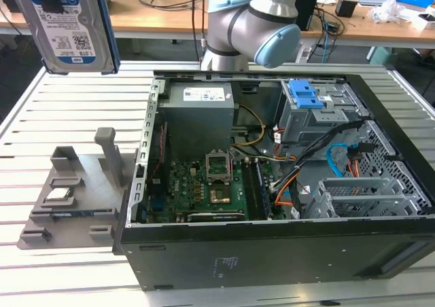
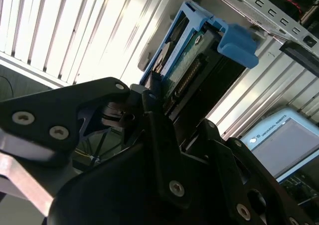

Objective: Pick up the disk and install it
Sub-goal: 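Pick up the disk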

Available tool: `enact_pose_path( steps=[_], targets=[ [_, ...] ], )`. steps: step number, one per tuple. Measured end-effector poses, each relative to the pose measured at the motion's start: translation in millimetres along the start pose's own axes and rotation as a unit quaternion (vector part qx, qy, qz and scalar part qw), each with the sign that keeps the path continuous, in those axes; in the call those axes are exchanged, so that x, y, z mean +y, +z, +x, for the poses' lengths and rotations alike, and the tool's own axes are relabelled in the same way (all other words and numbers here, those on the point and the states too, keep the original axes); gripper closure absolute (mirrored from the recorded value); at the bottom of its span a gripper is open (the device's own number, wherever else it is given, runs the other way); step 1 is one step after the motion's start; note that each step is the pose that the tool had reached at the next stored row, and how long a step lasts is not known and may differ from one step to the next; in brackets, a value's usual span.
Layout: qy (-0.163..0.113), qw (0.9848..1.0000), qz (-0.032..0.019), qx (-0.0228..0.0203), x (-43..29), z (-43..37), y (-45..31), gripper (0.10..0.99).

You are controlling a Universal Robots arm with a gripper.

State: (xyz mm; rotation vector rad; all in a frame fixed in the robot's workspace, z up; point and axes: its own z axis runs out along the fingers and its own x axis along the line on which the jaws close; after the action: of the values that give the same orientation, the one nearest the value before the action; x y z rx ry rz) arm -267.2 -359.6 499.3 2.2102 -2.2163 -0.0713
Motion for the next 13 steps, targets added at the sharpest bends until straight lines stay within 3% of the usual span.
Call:
enact_pose_path(
  steps=[2,13],
  targets=[
    [0.000,1.0000,0.0000,0.0000,-11.2,0.0,-0.5,0.729],
    [0.000,1.0000,0.0000,0.0000,-42.1,-0.1,-1.7,0.729]
  ],
)
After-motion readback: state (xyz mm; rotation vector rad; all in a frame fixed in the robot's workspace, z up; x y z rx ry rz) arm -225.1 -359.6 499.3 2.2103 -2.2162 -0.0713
